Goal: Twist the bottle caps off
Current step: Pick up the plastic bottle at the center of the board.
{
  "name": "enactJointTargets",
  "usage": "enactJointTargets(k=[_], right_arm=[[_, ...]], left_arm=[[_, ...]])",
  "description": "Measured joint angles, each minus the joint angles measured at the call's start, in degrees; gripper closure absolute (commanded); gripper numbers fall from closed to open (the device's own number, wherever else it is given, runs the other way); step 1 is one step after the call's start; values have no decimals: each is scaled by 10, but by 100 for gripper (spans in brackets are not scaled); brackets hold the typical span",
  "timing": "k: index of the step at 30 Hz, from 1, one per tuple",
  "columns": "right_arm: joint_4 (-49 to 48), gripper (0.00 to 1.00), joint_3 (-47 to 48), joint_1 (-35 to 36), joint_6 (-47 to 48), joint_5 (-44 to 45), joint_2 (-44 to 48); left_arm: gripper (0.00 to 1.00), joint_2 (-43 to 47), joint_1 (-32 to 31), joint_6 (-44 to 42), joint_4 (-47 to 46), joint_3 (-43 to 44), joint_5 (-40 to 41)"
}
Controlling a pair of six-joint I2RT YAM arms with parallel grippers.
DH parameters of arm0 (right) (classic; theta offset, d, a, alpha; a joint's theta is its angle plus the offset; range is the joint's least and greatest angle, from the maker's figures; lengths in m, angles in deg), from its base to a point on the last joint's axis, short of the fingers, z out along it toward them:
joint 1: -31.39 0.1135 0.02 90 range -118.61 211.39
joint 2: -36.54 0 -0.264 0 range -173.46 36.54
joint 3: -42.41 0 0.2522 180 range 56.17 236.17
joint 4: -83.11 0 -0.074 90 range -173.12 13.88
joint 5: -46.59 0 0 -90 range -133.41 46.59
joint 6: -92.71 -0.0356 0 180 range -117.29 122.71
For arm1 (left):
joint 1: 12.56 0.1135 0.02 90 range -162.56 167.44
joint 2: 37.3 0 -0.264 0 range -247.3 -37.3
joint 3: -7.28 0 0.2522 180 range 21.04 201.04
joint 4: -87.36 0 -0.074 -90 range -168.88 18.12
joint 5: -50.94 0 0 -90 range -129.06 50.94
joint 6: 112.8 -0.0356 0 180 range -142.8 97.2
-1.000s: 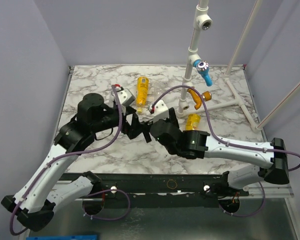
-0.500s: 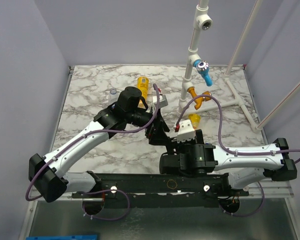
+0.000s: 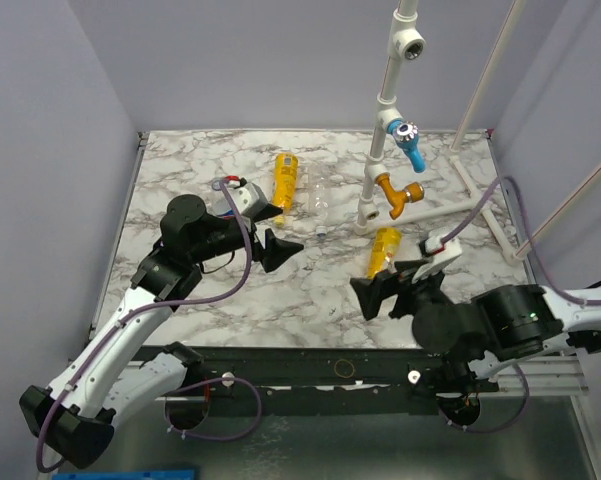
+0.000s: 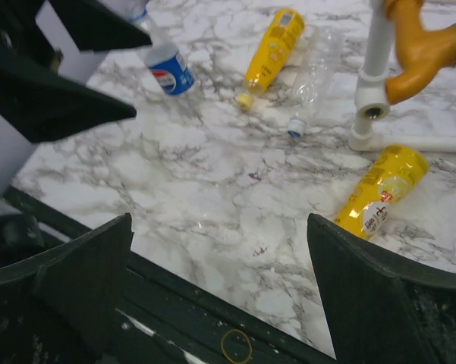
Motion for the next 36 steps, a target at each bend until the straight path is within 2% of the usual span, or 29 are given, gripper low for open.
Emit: enactJointTargets(k=[3,8,10,13,16,20,25,28,36], right_arm=[[-46,0,23,-16,52,21,38],[-119,0,26,-20,150,34,-3],[-202,0,12,-19,242,35,-19],[-384,7,-26,-19,423,42,-13],[-575,9,-49,-19,607,48,11],[-753,9,-42,-20,769,48,40],[-1013,9,-40,-21,999,35,30],[-1111,9,-40,-21,1103,21,19],[-1266,11,-15,-21,1285,-15,7]], left_arm=[[1,-9,9,8,39,14,35],[6,-12,8,47,37,62,63],[9,-19,7,52,35,59,87],[12,-70,3,61,30,59,130],[13,-175,0,74,27,70,184],[15,-287,1,78,27,76,255],[16,-351,0,76,46,136,312],[17,-394,0,78,45,191,334],[21,-532,0,68,83,323,379]])
